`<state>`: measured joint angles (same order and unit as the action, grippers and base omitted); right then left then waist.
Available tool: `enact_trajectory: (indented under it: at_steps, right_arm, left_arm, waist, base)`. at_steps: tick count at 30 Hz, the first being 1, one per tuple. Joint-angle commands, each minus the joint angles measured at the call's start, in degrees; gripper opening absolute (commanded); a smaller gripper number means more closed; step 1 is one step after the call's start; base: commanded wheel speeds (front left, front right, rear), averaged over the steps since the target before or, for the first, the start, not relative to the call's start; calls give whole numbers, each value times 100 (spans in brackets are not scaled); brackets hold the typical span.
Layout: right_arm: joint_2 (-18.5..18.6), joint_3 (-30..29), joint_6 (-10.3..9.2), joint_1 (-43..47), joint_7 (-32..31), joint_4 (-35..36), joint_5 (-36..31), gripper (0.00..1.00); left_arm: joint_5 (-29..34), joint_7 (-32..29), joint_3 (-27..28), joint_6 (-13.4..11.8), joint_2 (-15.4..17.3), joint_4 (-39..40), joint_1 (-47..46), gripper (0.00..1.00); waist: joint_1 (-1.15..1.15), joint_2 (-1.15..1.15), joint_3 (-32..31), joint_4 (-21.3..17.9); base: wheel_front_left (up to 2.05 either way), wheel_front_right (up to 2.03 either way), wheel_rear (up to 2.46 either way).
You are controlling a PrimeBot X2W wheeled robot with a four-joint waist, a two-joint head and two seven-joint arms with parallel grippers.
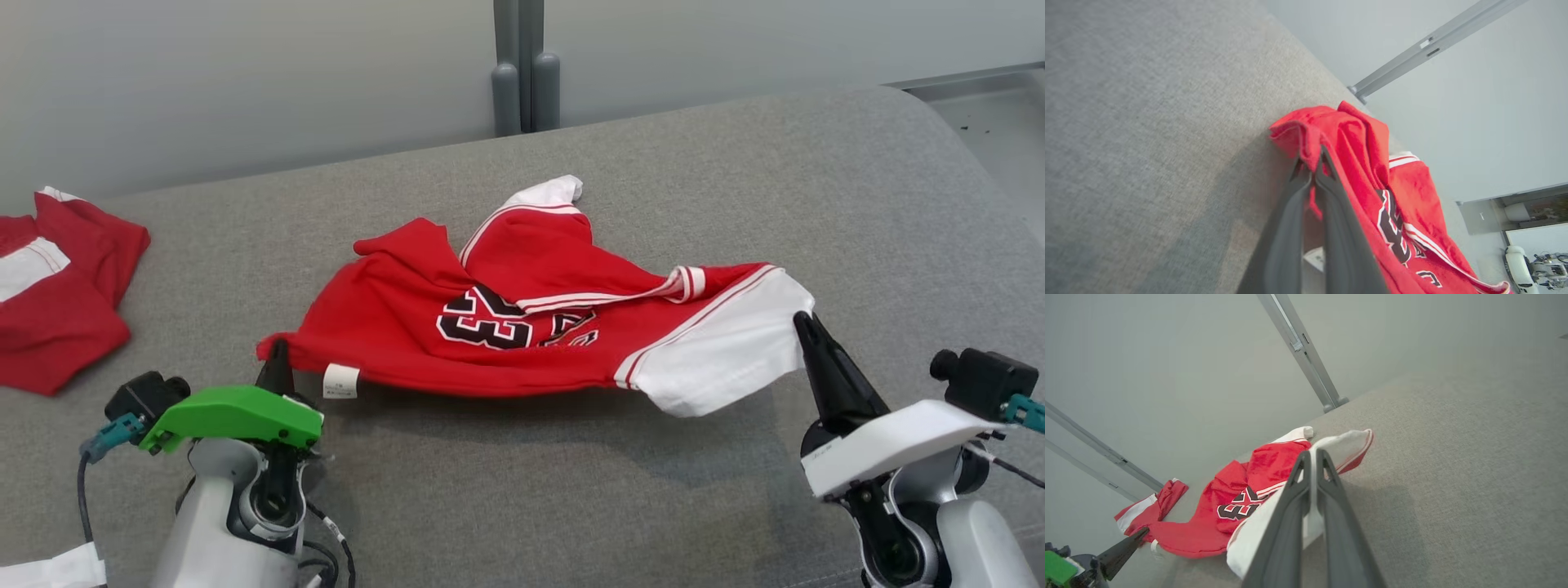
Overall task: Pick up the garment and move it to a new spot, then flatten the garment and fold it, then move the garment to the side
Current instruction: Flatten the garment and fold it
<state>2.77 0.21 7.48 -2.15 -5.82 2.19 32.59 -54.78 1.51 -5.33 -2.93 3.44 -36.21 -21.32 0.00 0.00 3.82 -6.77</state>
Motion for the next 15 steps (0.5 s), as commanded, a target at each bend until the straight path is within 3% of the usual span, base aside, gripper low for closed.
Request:
enact_trajectory:
  at_steps: [1,4,15]
  right_arm:
    - [22,-46,2,-127,-92,150,145,0]
    - [21,-131,2,-348,-272,384,209,0]
    - [59,-559,3,-1374,-1140,1338,686,0]
  left_arm:
    - [-204,93,82,168,-8,190,-96,0]
    - [-401,187,123,248,-23,526,-111,0]
    - [-537,54,126,-183,55,2709,-511,0]
  waist:
    - [0,0,-212,52]
    - [0,0,-399,76]
    - [0,0,-728,123]
  base:
    - [0,0,0]
    - [0,0,0]
    - [0,0,0]
